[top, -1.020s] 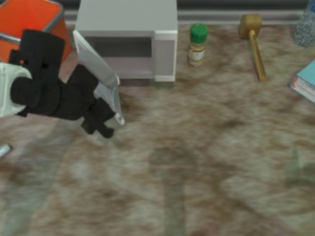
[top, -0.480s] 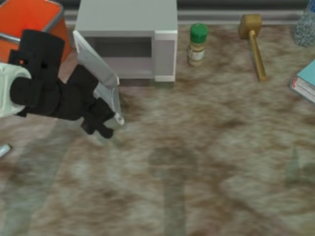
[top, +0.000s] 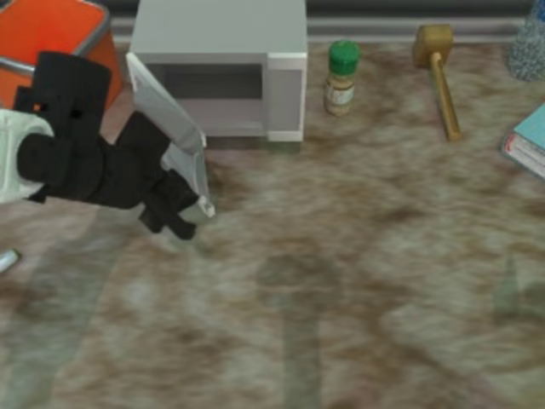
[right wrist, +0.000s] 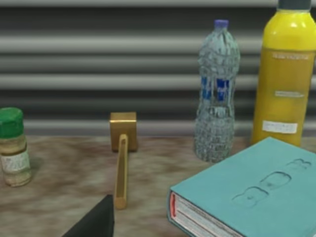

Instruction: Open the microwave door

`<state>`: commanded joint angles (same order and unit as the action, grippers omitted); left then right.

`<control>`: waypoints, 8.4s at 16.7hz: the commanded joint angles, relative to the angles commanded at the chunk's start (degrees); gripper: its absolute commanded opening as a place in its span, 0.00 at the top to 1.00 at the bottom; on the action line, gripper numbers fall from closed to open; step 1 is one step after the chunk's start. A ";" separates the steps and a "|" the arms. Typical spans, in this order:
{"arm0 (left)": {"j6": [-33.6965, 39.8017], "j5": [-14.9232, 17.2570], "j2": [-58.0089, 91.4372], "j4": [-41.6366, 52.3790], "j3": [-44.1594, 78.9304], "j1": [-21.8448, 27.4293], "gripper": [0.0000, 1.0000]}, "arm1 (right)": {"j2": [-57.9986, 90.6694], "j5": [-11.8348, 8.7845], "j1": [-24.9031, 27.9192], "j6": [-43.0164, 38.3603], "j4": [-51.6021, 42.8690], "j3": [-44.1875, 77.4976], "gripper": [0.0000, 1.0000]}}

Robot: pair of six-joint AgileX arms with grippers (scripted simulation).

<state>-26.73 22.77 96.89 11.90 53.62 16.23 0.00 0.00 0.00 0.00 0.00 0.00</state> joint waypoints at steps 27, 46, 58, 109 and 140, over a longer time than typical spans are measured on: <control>-4.20 2.60 -0.04 2.02 0.25 -1.82 1.00 | 0.00 0.00 0.00 0.00 0.00 0.00 0.00; -8.15 4.86 0.09 4.09 0.72 -3.47 1.00 | 0.00 0.00 0.00 0.00 0.00 0.00 0.00; -8.26 4.91 0.11 4.16 0.72 -3.52 1.00 | 0.00 0.00 0.00 0.00 0.00 0.00 0.00; -6.06 3.70 -15.10 15.39 -2.10 -2.80 0.00 | 0.00 0.00 0.00 0.00 0.00 0.00 0.00; 89.59 -32.47 36.79 91.00 103.48 14.59 0.00 | 0.00 0.00 0.00 0.00 0.00 0.00 0.00</control>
<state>62.86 -9.70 133.67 102.90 157.10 30.82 0.00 0.00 0.00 0.00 0.00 0.00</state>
